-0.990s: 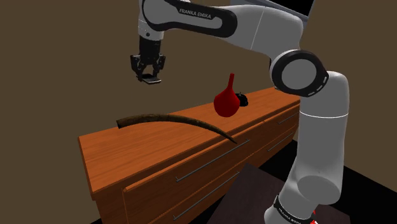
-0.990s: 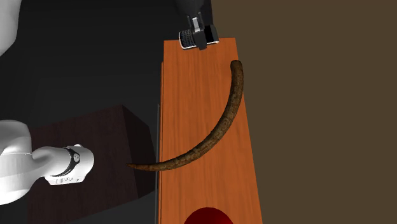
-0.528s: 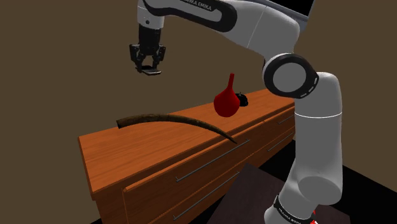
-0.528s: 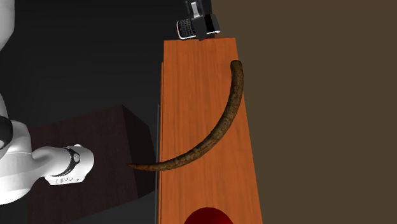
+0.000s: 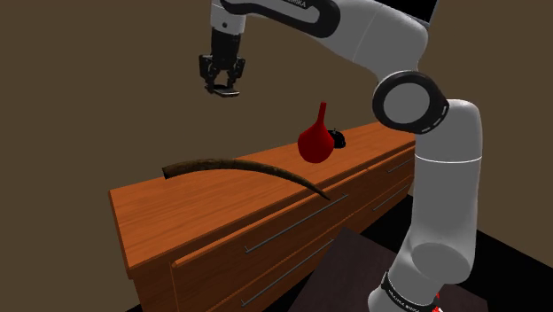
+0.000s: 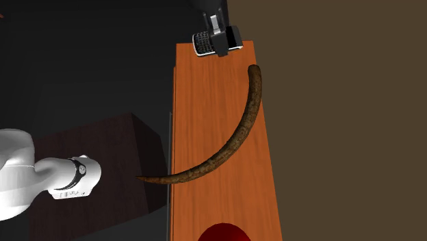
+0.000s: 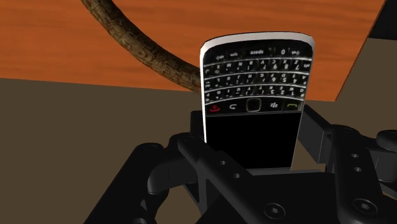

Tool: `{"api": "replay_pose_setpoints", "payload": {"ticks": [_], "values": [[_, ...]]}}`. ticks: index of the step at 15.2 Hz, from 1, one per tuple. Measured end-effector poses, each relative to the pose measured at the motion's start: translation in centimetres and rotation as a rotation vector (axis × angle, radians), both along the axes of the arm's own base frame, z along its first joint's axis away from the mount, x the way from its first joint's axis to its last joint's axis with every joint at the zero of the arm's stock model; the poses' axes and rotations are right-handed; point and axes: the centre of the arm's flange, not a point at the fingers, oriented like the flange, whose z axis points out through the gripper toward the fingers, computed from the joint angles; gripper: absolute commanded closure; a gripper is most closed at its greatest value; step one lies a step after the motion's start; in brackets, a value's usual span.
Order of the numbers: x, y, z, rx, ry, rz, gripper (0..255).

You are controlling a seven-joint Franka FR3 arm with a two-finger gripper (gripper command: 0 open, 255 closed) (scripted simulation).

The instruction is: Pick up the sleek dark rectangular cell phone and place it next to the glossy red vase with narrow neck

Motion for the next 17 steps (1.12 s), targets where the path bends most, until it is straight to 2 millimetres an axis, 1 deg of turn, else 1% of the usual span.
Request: {"api": "replay_pose_setpoints", "payload": {"ticks": [2,5,7,8,12,17], "values": [[-0.1,-2.8,0.0,0.000,0.000,0.000,255],[-0.9,-6.6,-0.1,0.000,0.000,0.000,255],[-1.0,-9.0,-0.4,0.000,0.000,0.000,255],[-1.3,-10.0,0.1,0.000,0.000,0.000,255],[-2.0,-15.8,-0.1,0.000,0.000,-0.001,255],[-3.0,-22.1,0.0,0.001,0.000,-0.001,255]]}}
